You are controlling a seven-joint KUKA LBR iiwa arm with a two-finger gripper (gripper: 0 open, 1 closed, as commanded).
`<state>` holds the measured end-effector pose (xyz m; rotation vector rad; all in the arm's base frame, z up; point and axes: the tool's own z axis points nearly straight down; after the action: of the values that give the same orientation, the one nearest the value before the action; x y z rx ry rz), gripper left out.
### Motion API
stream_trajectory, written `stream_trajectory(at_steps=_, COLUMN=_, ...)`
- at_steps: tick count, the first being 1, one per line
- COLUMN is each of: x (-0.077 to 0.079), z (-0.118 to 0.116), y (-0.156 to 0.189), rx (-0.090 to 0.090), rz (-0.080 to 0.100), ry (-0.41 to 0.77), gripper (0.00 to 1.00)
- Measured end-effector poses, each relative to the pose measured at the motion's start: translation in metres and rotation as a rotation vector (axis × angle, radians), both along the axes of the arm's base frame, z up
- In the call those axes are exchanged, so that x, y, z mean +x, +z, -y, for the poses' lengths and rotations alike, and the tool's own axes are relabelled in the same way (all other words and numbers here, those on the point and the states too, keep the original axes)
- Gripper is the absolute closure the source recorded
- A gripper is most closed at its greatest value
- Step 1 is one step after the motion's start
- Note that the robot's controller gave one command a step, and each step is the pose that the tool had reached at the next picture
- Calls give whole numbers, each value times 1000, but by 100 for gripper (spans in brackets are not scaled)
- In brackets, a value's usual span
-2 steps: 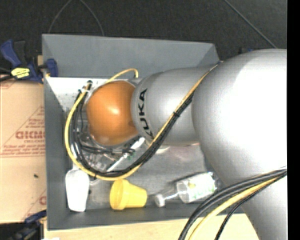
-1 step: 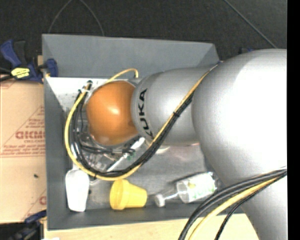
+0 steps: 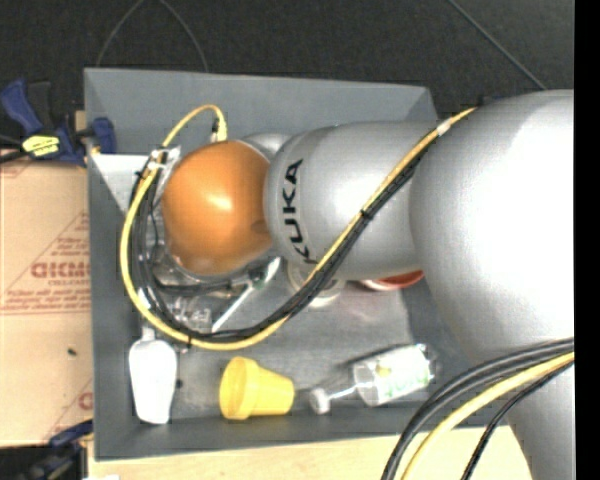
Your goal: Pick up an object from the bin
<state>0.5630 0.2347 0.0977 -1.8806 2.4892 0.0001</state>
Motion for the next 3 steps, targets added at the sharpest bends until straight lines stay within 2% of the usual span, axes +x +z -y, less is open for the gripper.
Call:
stream_trajectory(at_steps=1, x=3, z=15, y=-26, rx=5, rz=-7, ry=-347, gripper=100)
stream_trajectory(at_steps=2, x=5, z=11, y=-26, rx=2, rz=3, ry=31, gripper=100)
stream_trajectory(at_steps=3, x=3, z=17, y=-26, rx=3, rz=1, ry=30, gripper=100)
